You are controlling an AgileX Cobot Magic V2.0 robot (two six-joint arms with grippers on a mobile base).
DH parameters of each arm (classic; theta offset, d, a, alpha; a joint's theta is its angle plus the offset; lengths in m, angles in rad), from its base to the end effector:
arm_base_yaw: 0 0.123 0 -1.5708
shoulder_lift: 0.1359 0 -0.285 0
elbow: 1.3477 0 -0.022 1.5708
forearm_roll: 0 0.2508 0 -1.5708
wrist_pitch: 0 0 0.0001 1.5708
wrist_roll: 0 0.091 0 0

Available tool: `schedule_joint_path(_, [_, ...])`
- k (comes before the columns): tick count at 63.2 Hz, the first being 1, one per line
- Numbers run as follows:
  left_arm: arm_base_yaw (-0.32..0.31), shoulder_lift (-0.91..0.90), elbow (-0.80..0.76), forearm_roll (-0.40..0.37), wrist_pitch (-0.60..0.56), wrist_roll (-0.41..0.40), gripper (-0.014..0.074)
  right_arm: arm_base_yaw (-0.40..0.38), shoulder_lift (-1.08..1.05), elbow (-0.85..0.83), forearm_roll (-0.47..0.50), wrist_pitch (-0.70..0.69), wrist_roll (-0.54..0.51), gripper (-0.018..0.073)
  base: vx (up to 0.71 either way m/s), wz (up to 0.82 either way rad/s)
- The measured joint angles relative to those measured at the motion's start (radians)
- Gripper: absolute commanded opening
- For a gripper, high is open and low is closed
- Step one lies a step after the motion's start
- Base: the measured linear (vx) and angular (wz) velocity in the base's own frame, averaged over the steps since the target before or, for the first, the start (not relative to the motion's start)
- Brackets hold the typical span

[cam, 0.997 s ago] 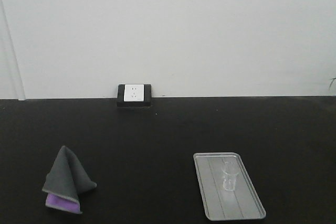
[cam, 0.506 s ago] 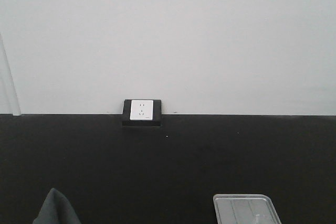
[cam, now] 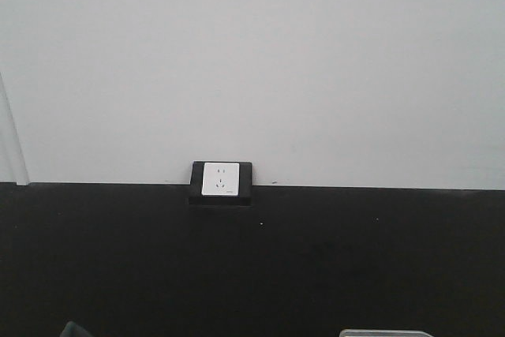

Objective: Wipe beaker with gray cloth and return to tray

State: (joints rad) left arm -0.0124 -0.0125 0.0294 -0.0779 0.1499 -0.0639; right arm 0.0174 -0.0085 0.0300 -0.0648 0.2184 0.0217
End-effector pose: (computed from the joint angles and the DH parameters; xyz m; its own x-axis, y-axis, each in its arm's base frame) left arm 0.0565 -0.0018 0.1903 -0.0817 -0.1395 -0.9869 0.0126 0.9899 -0.1409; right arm 0.0561 -0.0003 0.1837 -0.1514 -0.0442 -0.9875 -0.0098 0.9990 -0.0432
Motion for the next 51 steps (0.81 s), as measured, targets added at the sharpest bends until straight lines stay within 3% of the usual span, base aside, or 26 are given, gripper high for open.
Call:
schedule_joint_path(34, [0.0,0.0,0.0,0.0,0.0,0.0,-0.0006,0.0,0.0,0.0,0.0,-0.003,0.0,-0.0011,0.01,0.0])
schedule_joint_path(51, [0.0,0.0,0.0,-0.001,-0.001,-0.009,-0.0006,0.0,0.0,0.0,0.002,-0.132,0.0,-0.0011,0.0,0.0])
